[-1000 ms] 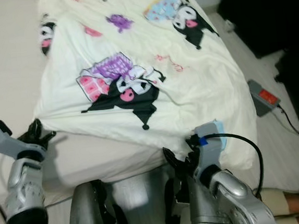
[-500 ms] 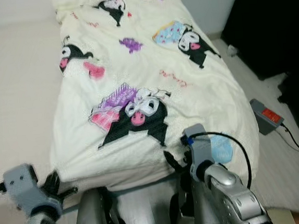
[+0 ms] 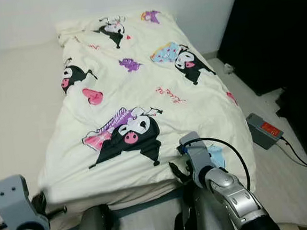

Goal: Clean up the room

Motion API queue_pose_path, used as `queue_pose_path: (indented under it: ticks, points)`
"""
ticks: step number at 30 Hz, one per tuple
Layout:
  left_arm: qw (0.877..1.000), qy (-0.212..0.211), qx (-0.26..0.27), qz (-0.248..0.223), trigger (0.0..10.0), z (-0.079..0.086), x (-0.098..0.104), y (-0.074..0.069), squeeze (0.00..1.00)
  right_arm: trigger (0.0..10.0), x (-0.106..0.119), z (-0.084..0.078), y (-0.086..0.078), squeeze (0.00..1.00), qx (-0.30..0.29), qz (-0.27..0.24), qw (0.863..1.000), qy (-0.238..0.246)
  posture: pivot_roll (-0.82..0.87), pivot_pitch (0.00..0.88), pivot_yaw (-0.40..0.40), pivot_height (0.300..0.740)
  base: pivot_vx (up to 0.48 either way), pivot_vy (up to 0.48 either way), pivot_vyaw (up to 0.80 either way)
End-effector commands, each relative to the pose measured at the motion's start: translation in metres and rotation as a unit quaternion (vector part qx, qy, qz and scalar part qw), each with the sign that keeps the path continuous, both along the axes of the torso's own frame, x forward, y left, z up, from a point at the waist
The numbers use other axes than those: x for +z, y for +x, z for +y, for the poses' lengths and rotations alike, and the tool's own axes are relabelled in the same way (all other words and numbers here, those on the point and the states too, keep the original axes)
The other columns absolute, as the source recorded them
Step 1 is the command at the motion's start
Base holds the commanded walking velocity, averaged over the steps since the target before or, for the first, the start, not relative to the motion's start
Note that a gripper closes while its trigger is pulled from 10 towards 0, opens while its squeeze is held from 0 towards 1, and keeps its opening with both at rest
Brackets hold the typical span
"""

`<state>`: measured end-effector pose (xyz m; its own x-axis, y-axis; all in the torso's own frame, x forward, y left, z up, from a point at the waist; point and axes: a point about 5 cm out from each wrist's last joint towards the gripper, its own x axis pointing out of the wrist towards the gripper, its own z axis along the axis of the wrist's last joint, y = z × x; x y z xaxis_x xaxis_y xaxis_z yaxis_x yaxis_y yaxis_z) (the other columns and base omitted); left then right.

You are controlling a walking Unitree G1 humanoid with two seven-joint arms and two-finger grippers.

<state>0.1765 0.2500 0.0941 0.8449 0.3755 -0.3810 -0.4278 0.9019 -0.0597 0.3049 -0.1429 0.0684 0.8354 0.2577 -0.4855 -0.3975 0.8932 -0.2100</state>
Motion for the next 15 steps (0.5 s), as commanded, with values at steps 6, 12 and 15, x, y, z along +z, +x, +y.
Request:
queue_pose_path:
  ticks: [6,12,15]
  points:
    - [0.995,0.000,0.010,0.097,0.0,0.002,-0.021,-0.030,0.00,10.0,-0.021,-0.017,-0.011,0.00,-0.005,0.083,0.995,-0.056,0.04,0.172,0.034,0.550,0.000,0.000,0.00]
    - [0.991,-0.012,0.002,0.136,0.0,0.003,-0.031,-0.039,0.00,10.0,-0.026,-0.031,-0.011,0.00,-0.019,0.105,0.989,-0.103,0.04,0.165,0.038,0.550,0.000,0.000,0.00]
    - [0.989,-0.027,-0.008,0.143,0.0,0.000,-0.035,-0.037,0.00,10.0,-0.026,-0.039,-0.009,0.00,-0.038,0.106,0.986,-0.120,0.04,0.159,0.039,0.550,0.000,0.000,0.00]
